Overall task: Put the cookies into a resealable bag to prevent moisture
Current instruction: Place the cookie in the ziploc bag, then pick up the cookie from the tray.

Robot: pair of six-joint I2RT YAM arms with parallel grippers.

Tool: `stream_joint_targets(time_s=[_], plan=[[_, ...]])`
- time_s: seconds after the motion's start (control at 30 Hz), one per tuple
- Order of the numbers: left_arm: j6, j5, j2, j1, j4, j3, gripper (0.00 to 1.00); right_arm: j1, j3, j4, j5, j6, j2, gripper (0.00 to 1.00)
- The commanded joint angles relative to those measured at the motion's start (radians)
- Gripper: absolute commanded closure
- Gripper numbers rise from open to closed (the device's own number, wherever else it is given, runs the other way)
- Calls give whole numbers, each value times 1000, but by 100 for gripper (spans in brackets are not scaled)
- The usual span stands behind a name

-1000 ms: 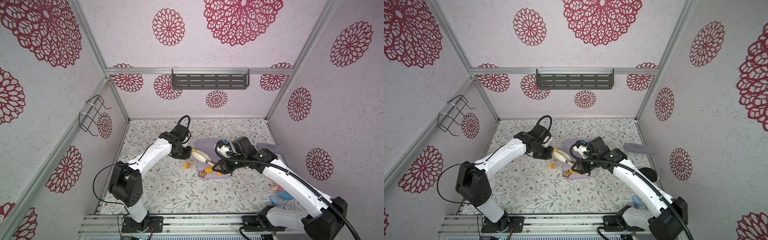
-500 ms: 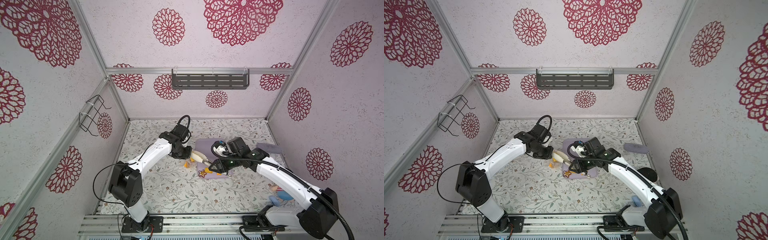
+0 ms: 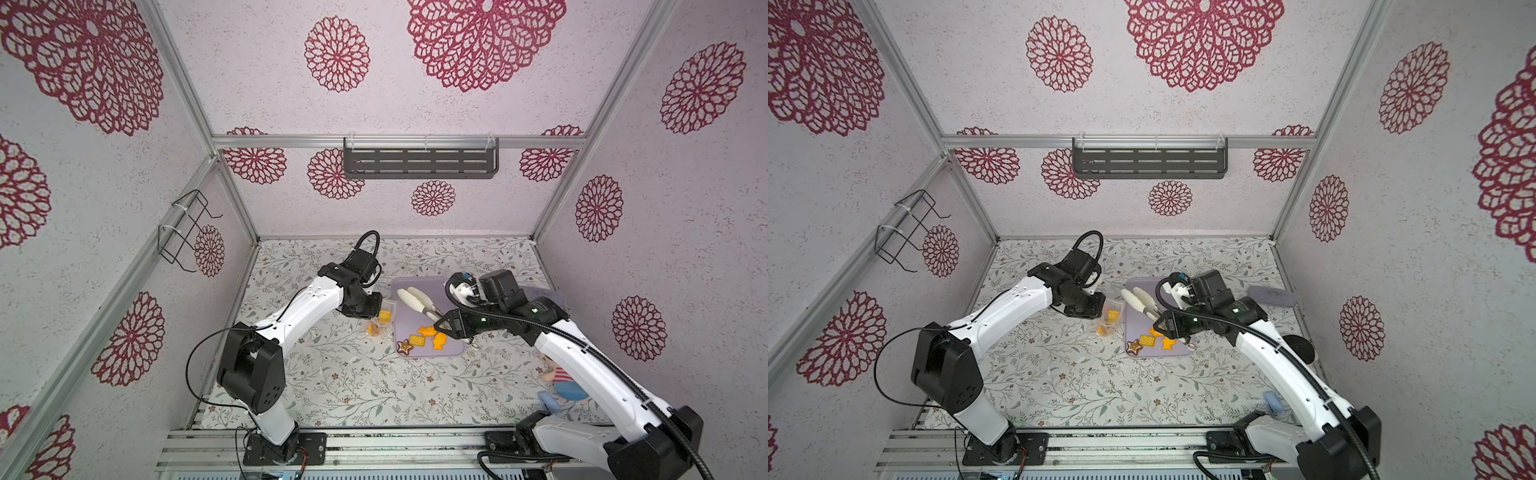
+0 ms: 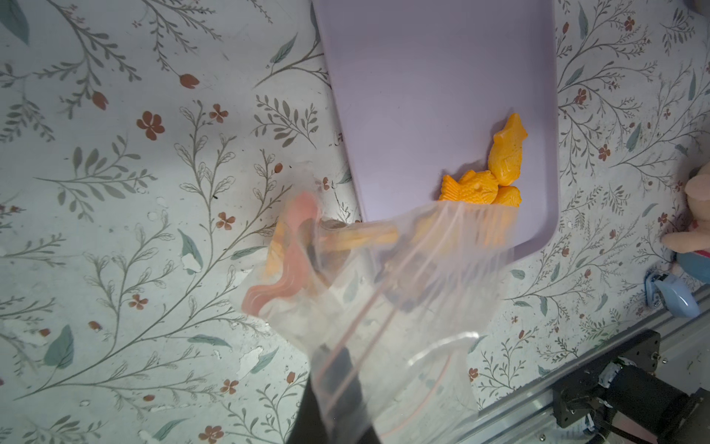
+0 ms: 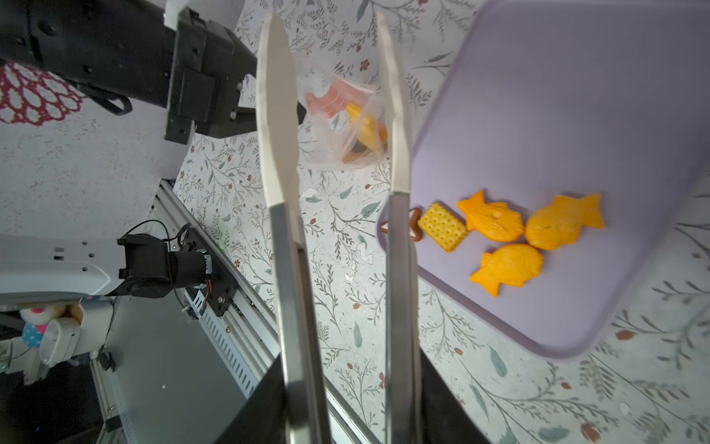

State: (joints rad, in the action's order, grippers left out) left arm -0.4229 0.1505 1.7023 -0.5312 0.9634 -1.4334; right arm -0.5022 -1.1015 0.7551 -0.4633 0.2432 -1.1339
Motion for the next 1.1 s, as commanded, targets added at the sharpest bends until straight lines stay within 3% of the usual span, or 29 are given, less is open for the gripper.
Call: stream_joint_targets(time_s=[0.0,0.17,0.23,0.63,1.07], plan=[[7,-20,4,6,8,-7,100,25,4,157,124,-29,51,54],[7,-12,2,7,-4,-5,100,36,30,301,383,4,2,54],[7,-9,5,5,-7,-6,100,36,29,308,415,16,-28,53],[11,-14,-3,6,-6,0,100,49,26,202,345,24,-184,50],[23,-19,15,7,10,-21,100,71,71,163,317,28,-241,50]])
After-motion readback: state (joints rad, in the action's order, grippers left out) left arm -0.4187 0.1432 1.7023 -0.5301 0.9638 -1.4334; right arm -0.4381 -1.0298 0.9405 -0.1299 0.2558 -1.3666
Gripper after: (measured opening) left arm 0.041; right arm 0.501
